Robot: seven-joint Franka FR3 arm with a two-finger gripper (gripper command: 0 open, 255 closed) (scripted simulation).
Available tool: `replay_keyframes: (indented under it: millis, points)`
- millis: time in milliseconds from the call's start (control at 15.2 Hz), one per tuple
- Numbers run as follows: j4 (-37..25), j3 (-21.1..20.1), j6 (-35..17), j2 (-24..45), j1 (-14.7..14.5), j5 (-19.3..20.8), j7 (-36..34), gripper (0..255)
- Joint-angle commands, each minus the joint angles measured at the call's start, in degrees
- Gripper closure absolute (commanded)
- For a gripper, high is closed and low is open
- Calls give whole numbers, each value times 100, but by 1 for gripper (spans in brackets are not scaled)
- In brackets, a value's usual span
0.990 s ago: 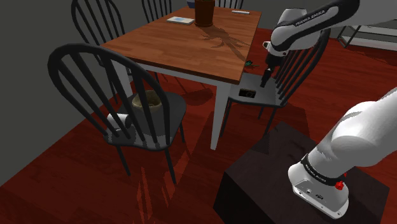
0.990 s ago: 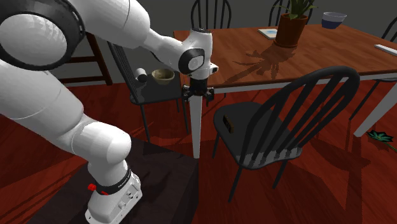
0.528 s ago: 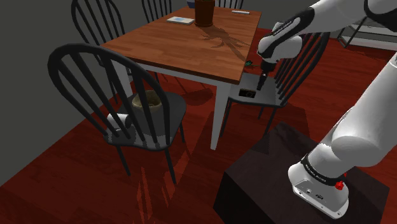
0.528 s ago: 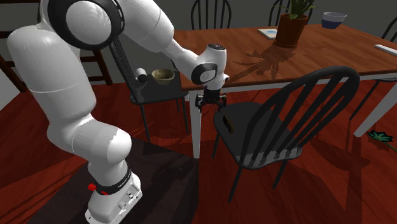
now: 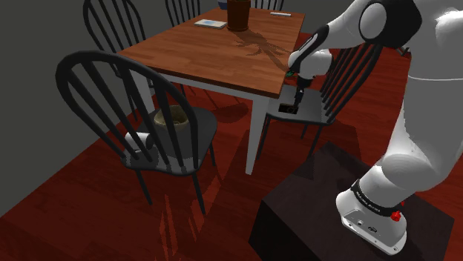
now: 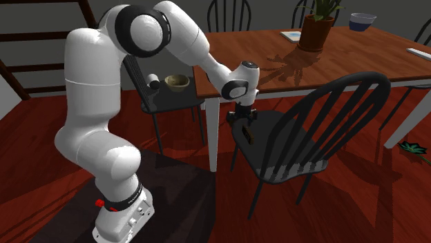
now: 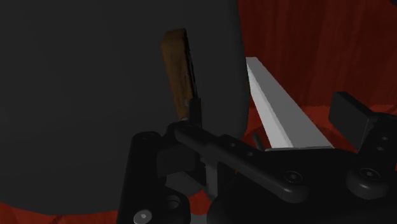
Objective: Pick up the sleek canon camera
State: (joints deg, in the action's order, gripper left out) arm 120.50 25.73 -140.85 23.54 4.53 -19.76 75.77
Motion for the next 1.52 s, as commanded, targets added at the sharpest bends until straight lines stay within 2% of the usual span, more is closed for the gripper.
replay_keyframes:
  millis: [0,264,924,990,1188,1386,1452]
  points:
    - [-448,-178,-32,496,244,-217,364,0]
    - [-1410,-483,3,1397,644,-413,824,0]
    - [-1618,-687,-318,1928,804,-628,993,0]
    - [-1551,-684,-345,1885,802,-633,1014,255]
    - [-1706,-673,-243,1931,739,-593,892,255]
    - [-1956,-712,-212,2146,824,-620,910,255]
    - [-1865,-722,-278,2123,842,-643,961,255]
